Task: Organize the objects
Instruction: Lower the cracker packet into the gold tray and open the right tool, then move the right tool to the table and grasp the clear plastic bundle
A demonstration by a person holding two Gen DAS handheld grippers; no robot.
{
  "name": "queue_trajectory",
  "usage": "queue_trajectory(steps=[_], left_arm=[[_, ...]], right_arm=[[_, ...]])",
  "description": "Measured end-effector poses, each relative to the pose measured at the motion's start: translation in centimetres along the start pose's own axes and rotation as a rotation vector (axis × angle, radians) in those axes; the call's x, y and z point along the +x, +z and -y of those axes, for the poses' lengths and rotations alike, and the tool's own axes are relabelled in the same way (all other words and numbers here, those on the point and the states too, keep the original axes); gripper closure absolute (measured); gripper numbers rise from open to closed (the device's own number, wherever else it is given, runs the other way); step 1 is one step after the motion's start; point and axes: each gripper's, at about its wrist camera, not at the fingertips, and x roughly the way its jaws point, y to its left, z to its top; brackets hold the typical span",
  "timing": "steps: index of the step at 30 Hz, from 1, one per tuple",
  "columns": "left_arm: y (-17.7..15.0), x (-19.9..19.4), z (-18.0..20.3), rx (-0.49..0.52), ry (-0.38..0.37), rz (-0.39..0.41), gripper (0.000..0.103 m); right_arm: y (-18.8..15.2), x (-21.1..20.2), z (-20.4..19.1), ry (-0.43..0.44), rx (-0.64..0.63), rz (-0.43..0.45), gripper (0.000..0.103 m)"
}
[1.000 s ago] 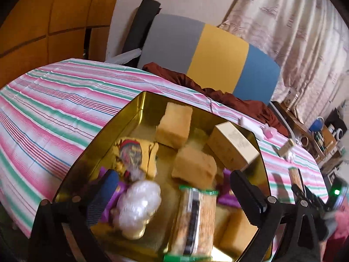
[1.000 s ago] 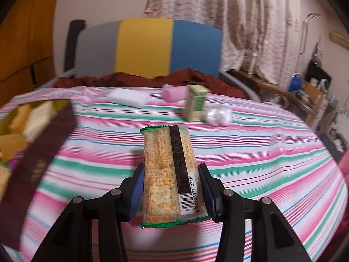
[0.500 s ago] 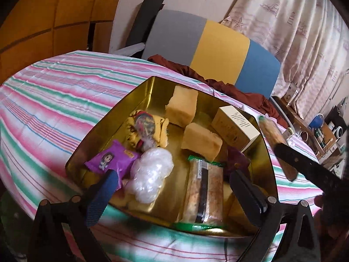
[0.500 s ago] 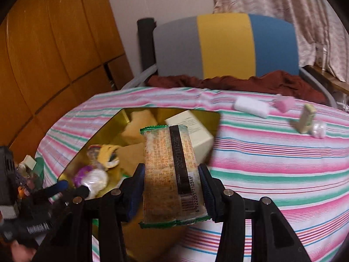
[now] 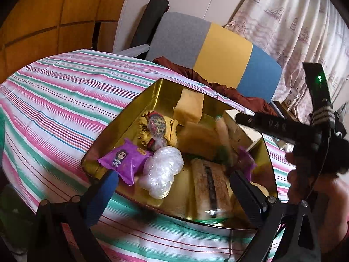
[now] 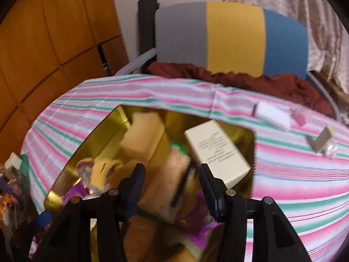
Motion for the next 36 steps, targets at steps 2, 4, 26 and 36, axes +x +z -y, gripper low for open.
queue_trajectory(steps=[2, 4, 26, 36], left_arm=[[0.1, -0.1, -0.1, -0.005, 0.0, 0.006, 0.0], [0.2, -0.2, -0.2, -0.012, -0.002, 0.01, 0.0], [-1.1, 0.2, 6.2, 0.133, -0.086, -0.062, 0.0], [-1.8, 0.1, 10.8, 0.23, -0.158, -0.092, 0.0]], right_arm=[[0.0, -1.3, 0.6, 0.023, 0.023, 0.033, 0.051], [-0.4, -2.7, 1.7, 0.054, 0.053, 0.055, 0.051], [-6.9, -5.3, 11.9, -0.037, 0.275, 0.053, 0.051], [-9.0, -4.8, 17.6, -0.106, 0.371, 0.04, 0.051]])
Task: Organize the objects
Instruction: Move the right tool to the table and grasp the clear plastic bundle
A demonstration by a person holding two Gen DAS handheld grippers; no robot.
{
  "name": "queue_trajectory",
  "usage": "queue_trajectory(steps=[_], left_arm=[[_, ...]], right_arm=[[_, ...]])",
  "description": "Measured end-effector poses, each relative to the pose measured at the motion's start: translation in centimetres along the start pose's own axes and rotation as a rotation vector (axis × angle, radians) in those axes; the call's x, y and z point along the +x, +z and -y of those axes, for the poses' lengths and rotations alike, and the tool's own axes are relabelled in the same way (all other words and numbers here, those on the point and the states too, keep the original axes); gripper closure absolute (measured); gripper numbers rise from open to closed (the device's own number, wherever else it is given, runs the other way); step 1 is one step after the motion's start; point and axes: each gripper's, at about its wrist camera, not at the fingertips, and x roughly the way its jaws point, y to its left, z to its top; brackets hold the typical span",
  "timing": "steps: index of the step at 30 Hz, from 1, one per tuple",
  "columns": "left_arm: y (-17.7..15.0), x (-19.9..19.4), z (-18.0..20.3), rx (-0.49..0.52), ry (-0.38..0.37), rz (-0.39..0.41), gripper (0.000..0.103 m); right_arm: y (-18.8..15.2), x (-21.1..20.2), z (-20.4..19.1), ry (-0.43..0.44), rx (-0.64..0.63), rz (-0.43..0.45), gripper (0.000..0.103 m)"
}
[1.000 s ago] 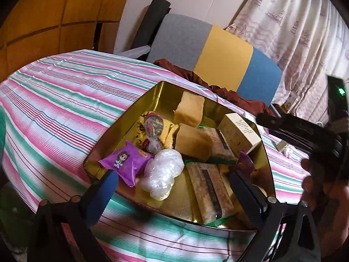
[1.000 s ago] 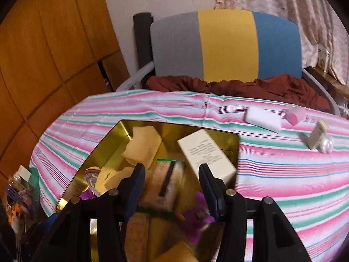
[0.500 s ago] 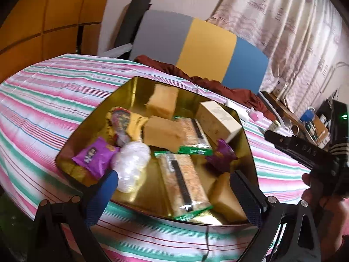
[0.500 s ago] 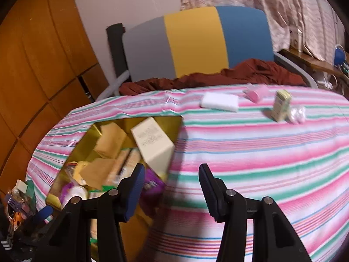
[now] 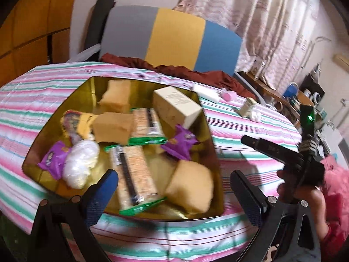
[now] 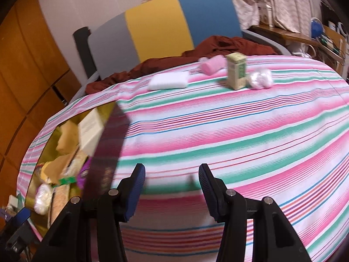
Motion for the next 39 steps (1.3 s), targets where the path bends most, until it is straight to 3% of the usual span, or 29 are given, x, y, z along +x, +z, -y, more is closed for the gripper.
queue_trajectory(steps=[5, 11, 16, 19, 21, 26, 29, 31, 34, 39], left_arm=[[0.5, 0.6, 2.6, 0.056, -0.036, -0.022, 0.0], [0.4, 1.0, 5.0, 0.106, -0.067, -0.044, 0.0], [0.2, 1.2, 5.6, 0.123, -0.065, -0.057, 0.0], [0.3, 1.6, 5.5, 0.114, -0.061, -0.066, 0.0], [0.4, 1.9, 5.3, 0.1, -0.061, -0.068, 0.0], [0.7, 2.4, 5.6, 0.068, -0.089, -0.083, 0.0], [0.9, 2.1, 6.2, 0.076, -0.102, -0.066, 0.0], [1.0, 1.9, 6.7, 0.088, -0.103, -0.053, 0.0], [1.2, 2.1, 7.4, 0.096, -0.107, -0.052, 0.0], [1.2, 2.5, 8.0, 0.11, -0.094, -0.064, 0.0]], right_arm=[[4.2, 0.3, 3.7, -0.105, 0.035, 0.059, 0.051], [13.1, 2.4, 7.4, -0.3, 0.11, 0.149, 0.051], [17.3, 5.8, 9.1, -0.36, 0.116, 0.129, 0.051], [17.2, 7.1, 10.0, -0.368, 0.12, 0.091, 0.051], [16.0, 6.5, 10.2, -0.332, 0.115, 0.123, 0.05], [10.9, 4.2, 10.5, -0.267, 0.078, 0.079, 0.049], [8.0, 2.4, 11.5, -0.204, 0.089, 0.111, 0.049], [7.3, 1.3, 12.5, -0.208, 0.115, 0.15, 0.049], [8.8, 1.3, 13.5, -0.232, 0.139, 0.166, 0.049], [14.1, 3.2, 13.3, -0.247, 0.129, 0.164, 0.049]])
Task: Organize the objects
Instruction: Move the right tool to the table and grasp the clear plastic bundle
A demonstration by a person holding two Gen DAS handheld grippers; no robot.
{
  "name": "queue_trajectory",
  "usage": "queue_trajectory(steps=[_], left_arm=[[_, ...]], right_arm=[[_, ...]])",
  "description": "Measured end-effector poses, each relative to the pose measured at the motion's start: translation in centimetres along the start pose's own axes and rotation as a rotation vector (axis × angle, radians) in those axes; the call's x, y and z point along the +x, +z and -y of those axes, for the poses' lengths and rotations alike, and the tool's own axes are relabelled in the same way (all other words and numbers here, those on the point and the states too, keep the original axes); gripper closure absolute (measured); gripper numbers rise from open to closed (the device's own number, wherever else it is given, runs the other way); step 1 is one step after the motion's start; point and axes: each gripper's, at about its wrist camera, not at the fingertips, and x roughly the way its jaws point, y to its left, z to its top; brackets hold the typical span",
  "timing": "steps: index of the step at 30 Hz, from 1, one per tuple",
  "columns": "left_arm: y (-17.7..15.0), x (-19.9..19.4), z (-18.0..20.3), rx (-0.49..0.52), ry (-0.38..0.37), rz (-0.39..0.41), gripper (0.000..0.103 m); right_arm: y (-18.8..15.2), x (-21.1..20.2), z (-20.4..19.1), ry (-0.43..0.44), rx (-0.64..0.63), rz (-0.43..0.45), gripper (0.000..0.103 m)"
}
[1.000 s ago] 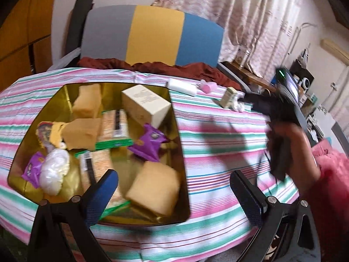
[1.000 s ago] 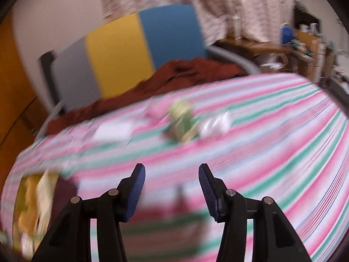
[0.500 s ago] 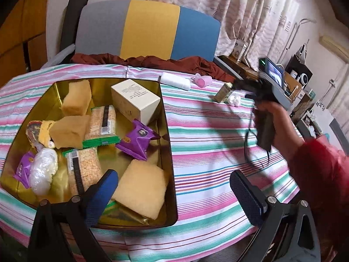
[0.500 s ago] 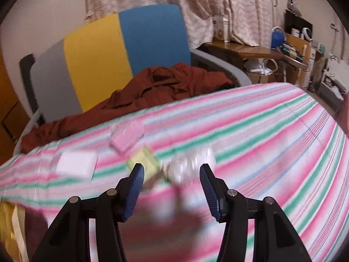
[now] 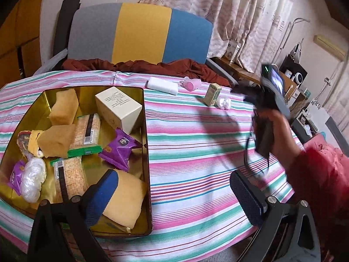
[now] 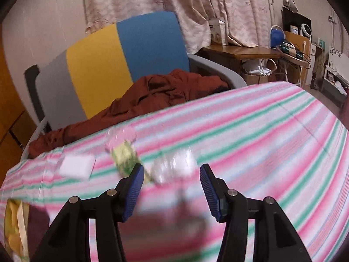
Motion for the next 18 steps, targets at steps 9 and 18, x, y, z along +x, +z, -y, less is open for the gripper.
queue_trajectory(steps=[9, 18], left_arm=[[0.4, 0.3, -0.6, -0.021, 0.032, -0.002, 0.0], [0.3, 0.7, 0.9, 0.007, 0.005, -0.006, 0.0]], right_arm=[[0.3, 2.8, -2.1, 0.139, -0.06, -0.091, 0.049], [-3.4, -1.3, -0.9, 0.134, -0.146, 0.013, 0.045]])
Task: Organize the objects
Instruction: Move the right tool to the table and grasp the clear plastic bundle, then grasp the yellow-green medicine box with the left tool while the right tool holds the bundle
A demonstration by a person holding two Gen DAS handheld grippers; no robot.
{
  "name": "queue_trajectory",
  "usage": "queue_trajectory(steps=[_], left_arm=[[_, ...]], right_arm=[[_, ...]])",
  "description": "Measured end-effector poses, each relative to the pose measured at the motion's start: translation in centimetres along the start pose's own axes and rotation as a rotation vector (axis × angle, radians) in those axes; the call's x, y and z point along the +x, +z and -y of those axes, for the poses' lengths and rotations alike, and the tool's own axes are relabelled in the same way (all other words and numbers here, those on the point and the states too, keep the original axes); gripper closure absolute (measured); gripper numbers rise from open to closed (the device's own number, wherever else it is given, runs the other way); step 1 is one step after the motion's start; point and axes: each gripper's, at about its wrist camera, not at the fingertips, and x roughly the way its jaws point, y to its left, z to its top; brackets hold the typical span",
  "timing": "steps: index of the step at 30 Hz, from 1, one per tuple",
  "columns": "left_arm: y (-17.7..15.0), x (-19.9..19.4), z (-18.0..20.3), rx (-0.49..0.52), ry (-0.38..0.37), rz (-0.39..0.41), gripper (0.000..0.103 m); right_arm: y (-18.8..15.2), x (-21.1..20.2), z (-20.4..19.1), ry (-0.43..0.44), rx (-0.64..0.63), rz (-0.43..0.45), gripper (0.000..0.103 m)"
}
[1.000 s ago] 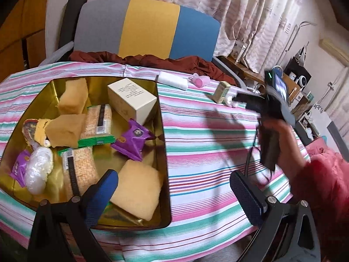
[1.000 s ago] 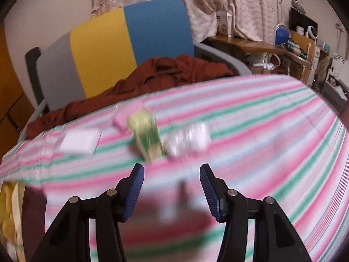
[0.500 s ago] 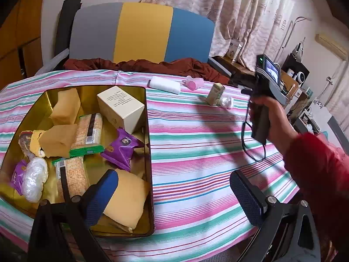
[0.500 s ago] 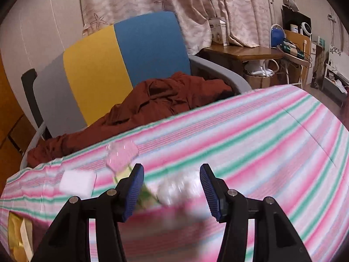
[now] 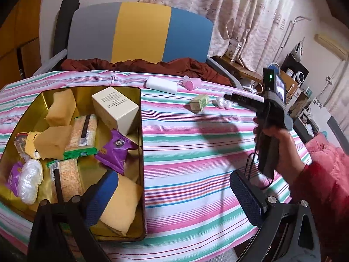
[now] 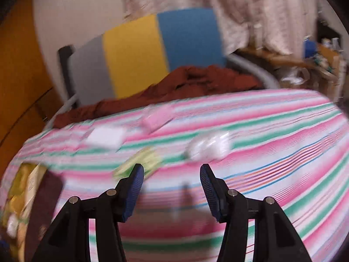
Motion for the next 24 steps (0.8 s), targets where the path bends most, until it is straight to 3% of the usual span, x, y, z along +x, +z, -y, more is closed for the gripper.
queue_trajectory(steps=[3, 6, 11, 14, 15, 20, 24], left_arm=[[0.1, 0.2, 0.5, 0.011, 0.0, -0.002, 0.0], [0.2, 0.3, 0.6, 0.014, 0.002, -0.005, 0.0], [0.6, 0.9, 0.5, 0.012, 0.021, -0.017, 0.0], [0.9, 1.4, 0.6, 0.013, 0.027, -0.022, 0.0], [1.0, 1.5, 0.8, 0.015, 0.027, -0.023, 0.0], [1.7, 2.3, 2.0, 0.035, 0.011, -0.023, 0.0], [2.5, 3.0, 3.3, 0.052, -0.01, -0.025, 0.0]], right_arm=[[2.0, 1.8, 1.5, -0.069, 0.051, -0.006, 0.037], [3.2, 4.7, 2.0, -0.093, 0.069, -0.056, 0.037], [3.0, 7.8, 2.5, -0.156, 0.075, -0.104, 0.037], [2.3, 8.4, 2.9, -0.14, 0.084, -0.099, 0.037], [2.0, 8.5, 2.9, -0.136, 0.083, -0.095, 0.039], [1.7, 8.6, 3.8, -0.093, 0.127, -0.095, 0.075], [0.8, 7.6, 4.5, -0.057, 0.149, -0.097, 0.074]])
